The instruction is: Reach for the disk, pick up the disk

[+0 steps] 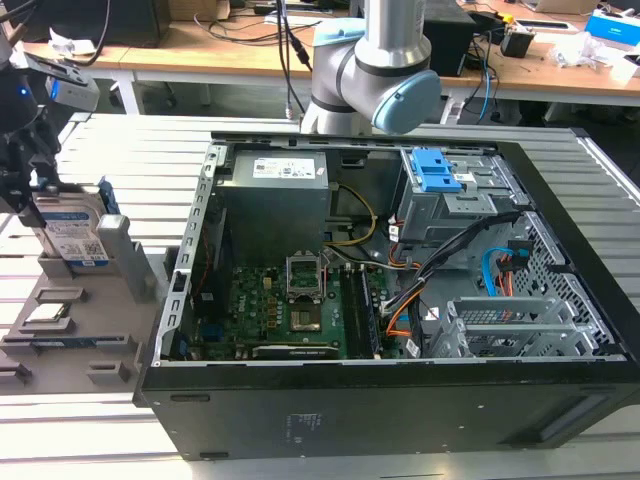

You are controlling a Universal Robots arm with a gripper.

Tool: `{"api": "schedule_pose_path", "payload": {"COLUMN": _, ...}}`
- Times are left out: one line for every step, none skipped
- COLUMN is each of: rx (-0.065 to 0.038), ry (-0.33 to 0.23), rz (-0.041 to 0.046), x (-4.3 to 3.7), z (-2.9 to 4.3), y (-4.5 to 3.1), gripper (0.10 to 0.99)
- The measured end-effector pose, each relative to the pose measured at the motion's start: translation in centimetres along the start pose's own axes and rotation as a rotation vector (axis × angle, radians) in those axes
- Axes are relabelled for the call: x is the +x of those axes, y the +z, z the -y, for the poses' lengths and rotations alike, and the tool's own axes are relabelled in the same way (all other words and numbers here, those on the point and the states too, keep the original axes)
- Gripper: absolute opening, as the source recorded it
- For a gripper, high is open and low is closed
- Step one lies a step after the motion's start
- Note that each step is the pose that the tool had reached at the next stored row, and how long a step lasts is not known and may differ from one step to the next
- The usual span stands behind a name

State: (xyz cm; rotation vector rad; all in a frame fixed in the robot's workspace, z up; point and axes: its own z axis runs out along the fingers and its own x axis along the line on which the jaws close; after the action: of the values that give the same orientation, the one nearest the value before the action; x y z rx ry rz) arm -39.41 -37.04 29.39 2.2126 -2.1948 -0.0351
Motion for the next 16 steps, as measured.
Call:
{"api": "schedule_pose_path", "payload": {"rx": 0.0, "ry": 0.0, "rz": 0.0, "x": 0.0, "z": 0.0, "y": 0.13, "gripper": 0.663}}
{"api": "schedule_pose_path", "payload": {"rx": 0.0, "ry": 0.0, "rz": 0.0, "x": 0.0, "z": 0.01, "y": 0.27, "gripper": 0.663}}
{"api": "schedule_pose_path", "payload": {"rx": 0.0, "ry": 0.0, "rz": -0.0001, "x": -0.01, "z": 0.01, "y": 0.48, "gripper": 0.663}}
{"api": "schedule_pose_path", "payload": {"rx": 0.0, "ry": 0.0, "rz": 0.0, "x": -0.01, "z": 0.02, "y": 0.7, "gripper": 0.663}}
{"api": "schedule_pose_path", "payload": {"rx": 0.0, "ry": 0.0, "rz": 0.0, "x": -0.02, "z": 0.03, "y": 0.78, "gripper": 0.663}}
{"api": "schedule_pose_path", "payload": {"rx": 0.0, "ry": 0.0, "rz": 0.0, "x": -0.03, "z": 0.03, "y": 0.86, "gripper": 0.663}}
{"api": "schedule_pose_path", "payload": {"rx": 0.0, "ry": 0.0, "rz": -0.0001, "x": -0.07, "z": 0.03, "y": 0.93, "gripper": 0.663}}
{"api": "schedule_pose_path", "payload": {"rx": 0.0, "ry": -0.003, "rz": -0.001, "x": -0.37, "z": 0.03, "y": 0.94, "gripper": 0.663}}
{"api": "schedule_pose_path", "payload": {"rx": 0.0, "ry": -0.005, "rz": -0.0014, "x": -0.58, "z": 0.04, "y": 0.94, "gripper": 0.663}}
{"api": "schedule_pose_path", "payload": {"rx": 0.0, "ry": -0.012, "rz": -0.0019, "x": -0.78, "z": 0.03, "y": 0.96, "gripper": 0.663}}
{"api": "schedule_pose_path", "payload": {"rx": 0.0, "ry": -0.024, "rz": -0.0026, "x": -0.84, "z": 0.04, "y": 0.96, "gripper": 0.663}}
{"api": "schedule_pose_path", "payload": {"rx": 0.0, "ry": -0.029, "rz": -0.0034, "x": -0.84, "z": 0.03, "y": 0.96, "gripper": 0.663}}
{"api": "schedule_pose_path", "payload": {"rx": 0.0, "ry": -0.033, "rz": -0.0042, "x": -0.85, "z": -0.01, "y": 0.96, "gripper": 0.663}}
{"api": "schedule_pose_path", "payload": {"rx": 0.0, "ry": -0.034, "rz": -0.0047, "x": -0.85, "z": -0.06, "y": 0.97, "gripper": 0.663}}
{"api": "schedule_pose_path", "payload": {"rx": 0.0, "ry": -0.034, "rz": -0.0047, "x": -0.85, "z": -0.06, "y": 0.97, "gripper": 0.663}}
{"api": "schedule_pose_path", "payload": {"rx": 0.0, "ry": -0.034, "rz": -0.0047, "x": -0.85, "z": -0.07, "y": 0.97, "gripper": 0.663}}
